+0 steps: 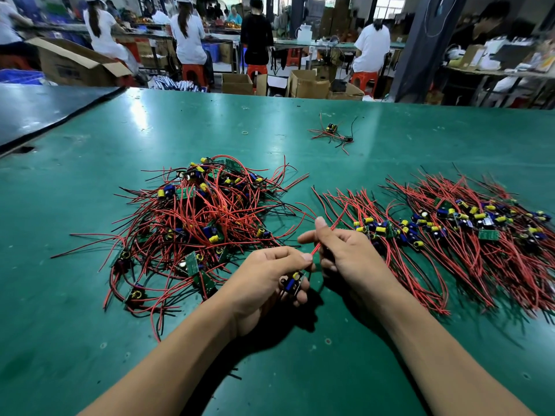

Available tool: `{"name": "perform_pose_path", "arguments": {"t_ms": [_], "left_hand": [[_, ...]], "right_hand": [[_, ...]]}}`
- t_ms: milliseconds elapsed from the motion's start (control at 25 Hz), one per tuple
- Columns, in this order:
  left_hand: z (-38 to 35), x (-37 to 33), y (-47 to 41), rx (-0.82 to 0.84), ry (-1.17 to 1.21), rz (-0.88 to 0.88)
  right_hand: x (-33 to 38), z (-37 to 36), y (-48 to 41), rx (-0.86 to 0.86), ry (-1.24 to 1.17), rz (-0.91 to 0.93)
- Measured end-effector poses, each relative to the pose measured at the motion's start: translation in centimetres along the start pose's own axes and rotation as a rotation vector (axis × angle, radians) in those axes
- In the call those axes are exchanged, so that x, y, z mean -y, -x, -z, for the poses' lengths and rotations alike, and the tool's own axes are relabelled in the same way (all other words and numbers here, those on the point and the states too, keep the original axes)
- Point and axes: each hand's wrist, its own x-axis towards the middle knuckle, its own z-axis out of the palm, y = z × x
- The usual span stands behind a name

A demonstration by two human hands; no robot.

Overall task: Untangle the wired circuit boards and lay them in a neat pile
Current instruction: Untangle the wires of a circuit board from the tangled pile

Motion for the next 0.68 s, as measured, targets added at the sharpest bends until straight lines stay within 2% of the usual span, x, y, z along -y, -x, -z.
{"name": "perform_pose_path", "arguments": {"t_ms": [200, 320, 400, 520, 680], "left_hand": [[-0.3, -0.4, 0.6, 0.057, -0.066, 0.006], [-0.4, -0.2, 0.6, 0.086, -0.087, -0.001], [-0.4, 0.0, 0.6, 0.095, -0.096, -0.004], [-0.4, 0.0, 0.4, 0.077, -0.076, -0.008], [-0.5, -0.4, -0.1, -0.018, 0.037, -0.023]], "right_hand": [[0.9, 1.2, -0.7, -0.208, -0.215, -0.03], [1.8, 1.9, -0.5, -0.143, -0.507, -0.188], [2.4, 2.3, -0.3, -0.062, -0.615, -0.257], [2.7, 2.4, -0.1, -0.042, -0.634, -0.266], [2.4, 2.2, -0.1, -0.061, -0.482, -0.235]]}}
